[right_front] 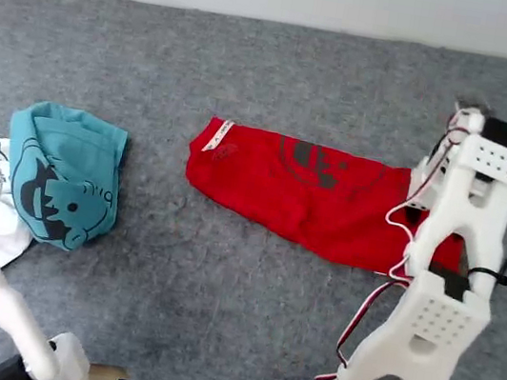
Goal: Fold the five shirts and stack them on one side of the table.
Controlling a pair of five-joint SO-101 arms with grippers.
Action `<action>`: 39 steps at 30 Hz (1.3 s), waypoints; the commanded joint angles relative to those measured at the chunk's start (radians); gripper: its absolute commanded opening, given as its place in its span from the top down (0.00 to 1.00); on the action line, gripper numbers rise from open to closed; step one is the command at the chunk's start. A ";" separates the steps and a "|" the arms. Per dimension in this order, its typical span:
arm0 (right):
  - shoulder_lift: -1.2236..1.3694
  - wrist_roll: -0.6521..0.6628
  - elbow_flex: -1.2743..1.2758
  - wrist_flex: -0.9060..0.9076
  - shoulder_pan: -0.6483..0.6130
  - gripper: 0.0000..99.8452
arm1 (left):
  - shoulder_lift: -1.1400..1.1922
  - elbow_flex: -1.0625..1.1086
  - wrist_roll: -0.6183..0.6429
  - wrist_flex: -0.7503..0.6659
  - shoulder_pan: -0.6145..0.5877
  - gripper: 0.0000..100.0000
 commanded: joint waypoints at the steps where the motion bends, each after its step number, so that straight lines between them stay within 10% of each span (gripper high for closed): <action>1: 0.016 -0.012 -0.011 -0.045 0.019 0.74 | -0.020 0.010 0.005 -0.015 0.005 0.93; 26: 0.179 0.026 -0.011 -0.159 0.081 0.74 | -0.021 0.012 0.006 -0.006 -0.002 0.93; 32: 0.143 0.032 -0.025 -0.114 0.084 0.99 | -0.021 0.012 0.005 -0.008 0.000 0.93; 39: -0.005 0.170 -0.032 -0.084 0.136 0.99 | -0.021 0.010 0.005 -0.008 0.003 0.93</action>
